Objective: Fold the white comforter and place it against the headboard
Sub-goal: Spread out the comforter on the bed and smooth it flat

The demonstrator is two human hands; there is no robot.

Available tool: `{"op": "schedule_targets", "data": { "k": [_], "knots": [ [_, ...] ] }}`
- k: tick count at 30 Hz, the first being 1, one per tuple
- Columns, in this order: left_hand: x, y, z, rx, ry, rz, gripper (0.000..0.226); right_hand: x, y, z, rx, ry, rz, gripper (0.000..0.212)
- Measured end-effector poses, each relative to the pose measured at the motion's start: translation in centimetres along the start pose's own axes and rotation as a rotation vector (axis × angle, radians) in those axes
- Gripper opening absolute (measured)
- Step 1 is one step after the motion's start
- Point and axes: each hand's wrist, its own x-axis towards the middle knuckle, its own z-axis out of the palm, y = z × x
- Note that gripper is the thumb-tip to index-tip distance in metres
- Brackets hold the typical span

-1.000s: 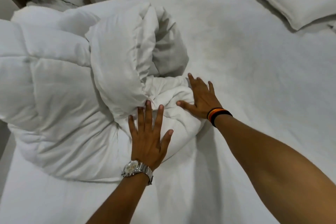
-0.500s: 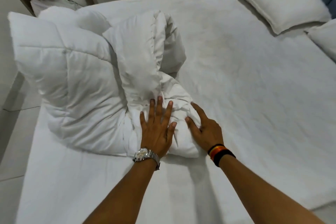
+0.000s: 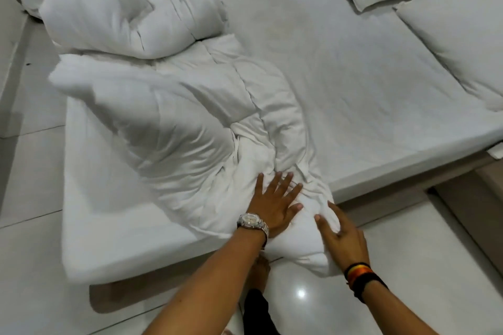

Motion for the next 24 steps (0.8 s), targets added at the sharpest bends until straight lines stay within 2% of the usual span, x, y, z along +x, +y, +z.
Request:
{"op": "schedule_targets", "data": {
  "k": [3, 7, 11, 14, 16, 18, 21, 24],
  "knots": [
    [-1.8, -0.2, 1.0, 0.034, 0.018, -0.04, 0.062, -0.6, -0.4, 1.0, -0.123, 0.011, 0.067, 0.072],
    [-5.4, -4.1, 0.1, -0.024, 0.307, -0.102, 0.06, -1.0, -2.9, 2.9, -0.386, 0.091, -0.047, 0.084],
    [-12.1, -11.7, -0.5, -0.104, 0.529, -0.437, 0.064, -0.2, -6.6, 5.8, -0.547, 0.09, -0.319, 0.08],
    [-15.8, -17.1, -0.2, -0.251, 0.598, -0.706, 0.071, 1.6, -10.5, 9.2, -0.587, 0.003, -0.536, 0.081],
    [-16.4, -20.2, -0.4, -0.342, 0.631, -0.811, 0.077, 3.3, -13.5, 12.2, -0.581, -0.071, -0.668, 0.082],
    [-15.4, -23.4, -1.2, -0.402, 0.69, -0.795, 0.081, 5.1, -16.2, 15.2, -0.593, -0.154, -0.731, 0.086],
    [-12.3, -28.2, -3.0, -0.531, 0.797, -0.711, 0.094, 8.1, -18.7, 19.3, -0.628, -0.236, -0.715, 0.094],
    [-9.1, -30.8, -4.2, -0.457, 0.752, -0.65, 0.103, 10.5, -19.0, 21.5, -0.645, -0.258, -0.647, 0.098]
  ]
}}
